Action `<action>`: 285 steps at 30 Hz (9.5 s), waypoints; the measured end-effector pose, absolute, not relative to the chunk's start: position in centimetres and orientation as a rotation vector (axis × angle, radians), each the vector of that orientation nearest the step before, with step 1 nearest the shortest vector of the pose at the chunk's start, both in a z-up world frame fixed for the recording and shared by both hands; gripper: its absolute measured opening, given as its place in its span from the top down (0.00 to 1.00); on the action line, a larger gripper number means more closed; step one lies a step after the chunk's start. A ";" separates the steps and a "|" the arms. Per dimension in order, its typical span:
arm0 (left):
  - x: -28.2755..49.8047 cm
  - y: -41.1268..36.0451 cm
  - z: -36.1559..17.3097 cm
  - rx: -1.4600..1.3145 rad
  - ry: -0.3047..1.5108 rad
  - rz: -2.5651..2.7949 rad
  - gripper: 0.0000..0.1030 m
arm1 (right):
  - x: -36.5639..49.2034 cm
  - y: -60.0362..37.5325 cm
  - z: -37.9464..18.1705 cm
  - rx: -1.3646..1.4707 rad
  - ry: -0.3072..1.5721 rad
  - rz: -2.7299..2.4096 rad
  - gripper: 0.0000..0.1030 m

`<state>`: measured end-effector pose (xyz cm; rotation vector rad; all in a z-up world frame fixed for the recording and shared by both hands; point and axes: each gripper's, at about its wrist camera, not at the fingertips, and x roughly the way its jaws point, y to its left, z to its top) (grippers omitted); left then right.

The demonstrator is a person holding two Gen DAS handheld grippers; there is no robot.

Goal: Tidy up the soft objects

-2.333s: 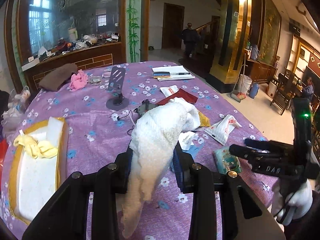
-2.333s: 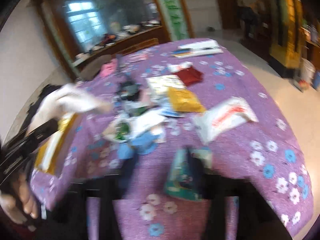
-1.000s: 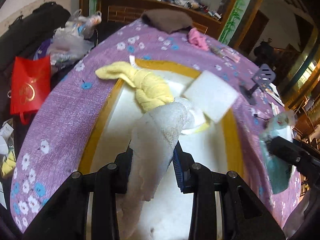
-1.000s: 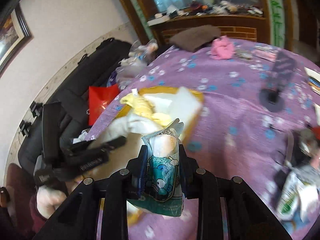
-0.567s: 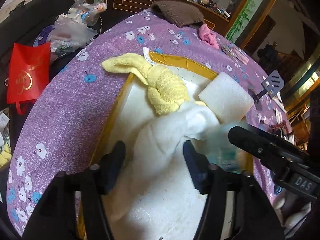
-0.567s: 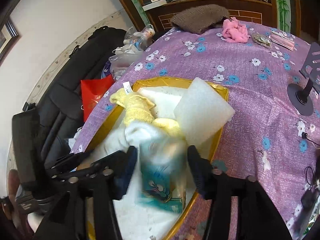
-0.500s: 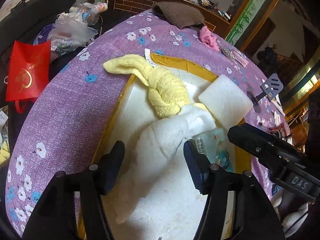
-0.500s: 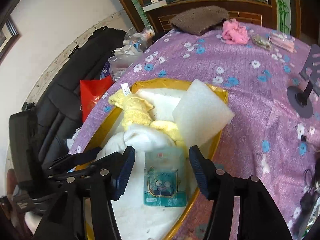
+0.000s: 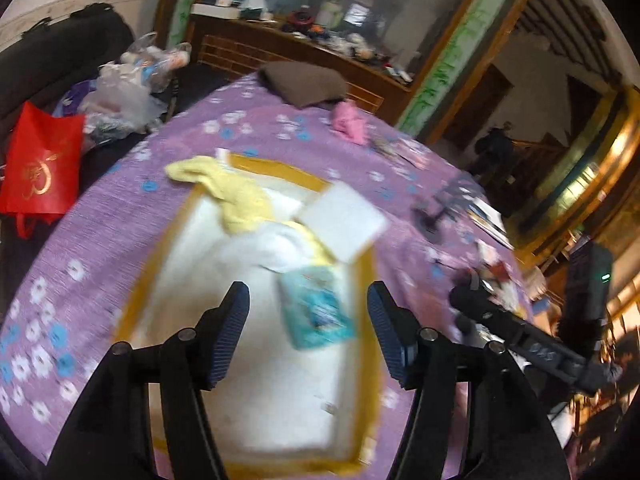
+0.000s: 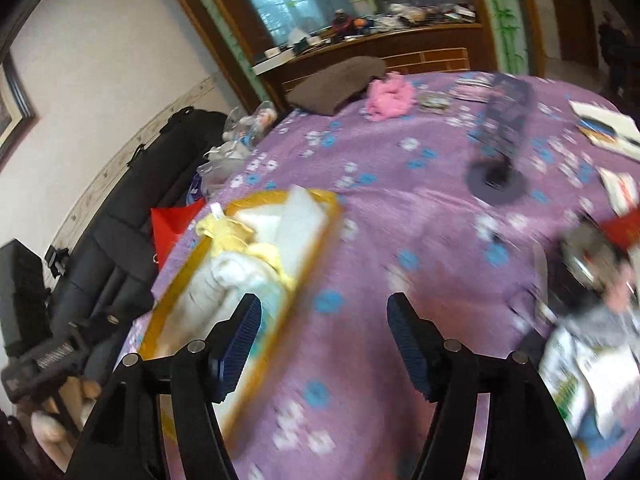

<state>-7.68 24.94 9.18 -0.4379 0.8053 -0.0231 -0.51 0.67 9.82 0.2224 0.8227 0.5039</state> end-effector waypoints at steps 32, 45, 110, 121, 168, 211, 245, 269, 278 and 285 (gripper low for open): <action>-8.0 6.8 6.8 -0.211 0.953 -0.253 0.41 | -9.3 -22.0 4.0 0.600 0.925 0.345 0.32; -8.9 6.0 6.0 -0.080 0.951 -0.281 0.41 | -9.7 -22.8 6.8 0.629 0.860 0.608 0.31; -8.5 26.6 2.3 -0.418 0.938 0.068 0.75 | -5.3 -0.3 13.7 0.025 0.835 0.624 0.55; -8.2 31.2 1.6 -0.590 0.893 -0.007 0.52 | -0.4 12.0 10.7 -0.121 0.937 0.748 0.55; -11.5 17.0 7.3 -0.324 0.845 -0.141 0.42 | -6.9 -23.2 9.6 0.374 0.761 0.123 0.20; -7.3 6.8 6.7 -0.169 0.948 -0.286 0.42 | -7.1 -22.9 6.8 0.418 0.775 0.320 0.22; 0.1 -4.7 1.4 0.212 0.977 -0.454 0.61 | 5.2 -27.9 3.7 0.686 0.877 0.157 0.14; -3.8 -0.8 5.5 -0.045 0.913 -0.551 0.86 | -2.8 -29.0 6.8 0.632 0.699 0.293 0.80; -6.9 4.4 7.3 -0.140 0.855 -0.503 0.86 | -7.0 -28.1 9.4 0.590 0.660 0.330 0.80; -10.0 13.6 9.4 -0.225 0.770 -0.344 0.85 | -8.9 -24.3 12.0 0.524 0.651 0.413 0.80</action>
